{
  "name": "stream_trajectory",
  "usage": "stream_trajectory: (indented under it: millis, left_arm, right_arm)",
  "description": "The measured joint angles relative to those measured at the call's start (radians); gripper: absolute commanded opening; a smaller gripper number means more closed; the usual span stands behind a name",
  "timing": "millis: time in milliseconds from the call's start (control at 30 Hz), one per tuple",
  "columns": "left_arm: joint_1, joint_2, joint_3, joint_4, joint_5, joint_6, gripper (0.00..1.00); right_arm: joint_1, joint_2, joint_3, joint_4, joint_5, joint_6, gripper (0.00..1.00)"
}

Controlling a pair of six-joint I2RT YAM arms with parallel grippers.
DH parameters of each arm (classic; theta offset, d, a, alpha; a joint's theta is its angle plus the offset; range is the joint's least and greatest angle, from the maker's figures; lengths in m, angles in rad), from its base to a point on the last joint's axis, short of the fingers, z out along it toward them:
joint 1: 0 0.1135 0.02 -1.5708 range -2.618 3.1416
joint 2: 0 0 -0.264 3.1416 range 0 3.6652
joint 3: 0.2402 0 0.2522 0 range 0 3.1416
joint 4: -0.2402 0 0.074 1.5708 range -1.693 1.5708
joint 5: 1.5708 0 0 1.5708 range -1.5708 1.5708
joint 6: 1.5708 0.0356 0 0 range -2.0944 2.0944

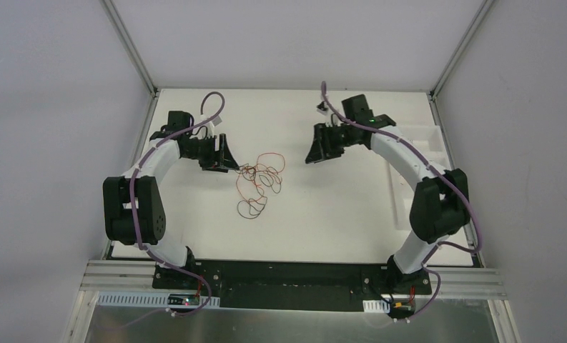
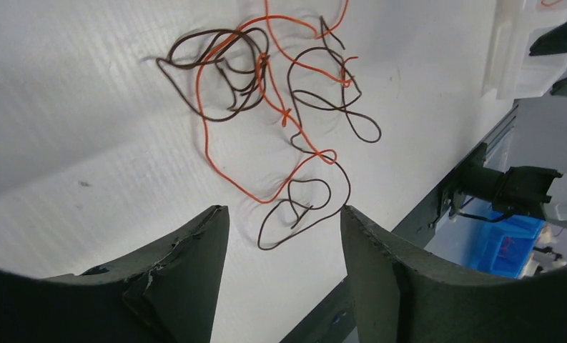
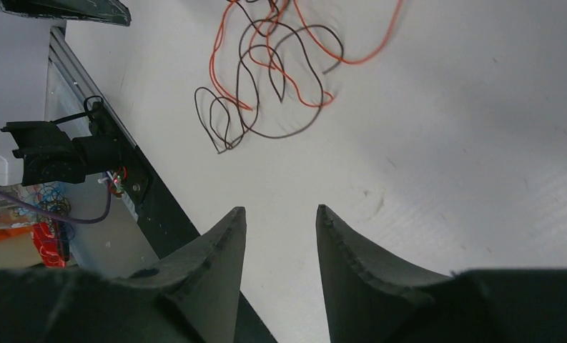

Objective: Untangle the cables

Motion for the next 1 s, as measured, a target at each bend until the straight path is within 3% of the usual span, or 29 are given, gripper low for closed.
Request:
stream_trajectory:
  millis: [267,467,667,867,1000]
  left_arm:
    - [0.101,-0.005,-0.090,0.030,-0.048,-0.139,0.59]
    - [0.163,-0.057,-0.121,0.035,-0.076,-0.166,0.59]
    - [0.172,-0.113,-0.169,0.033,-0.077,-0.179,0.64]
    - [0.193,-0.123,-0.172,0.032,-0.078,-0.204,0.65]
    - [0.195,-0.138,-0.177,0.033,-0.078,-0.209,0.65]
  right_arm:
    - [0.241,0.220,0.224,0.071,0.127,0.010,0.38]
    - [0.336,0.303,0.270,0.080,0.153,-0.005,0.38]
    - [0.398,0.306,0.266,0.027,0.129,-0.071,0.58]
    - [0.507,0.306,0.189,-0.011,0.124,-0.158,0.69]
    - [0.542,0.307,0.174,-0.035,0.134,-0.224,0.69]
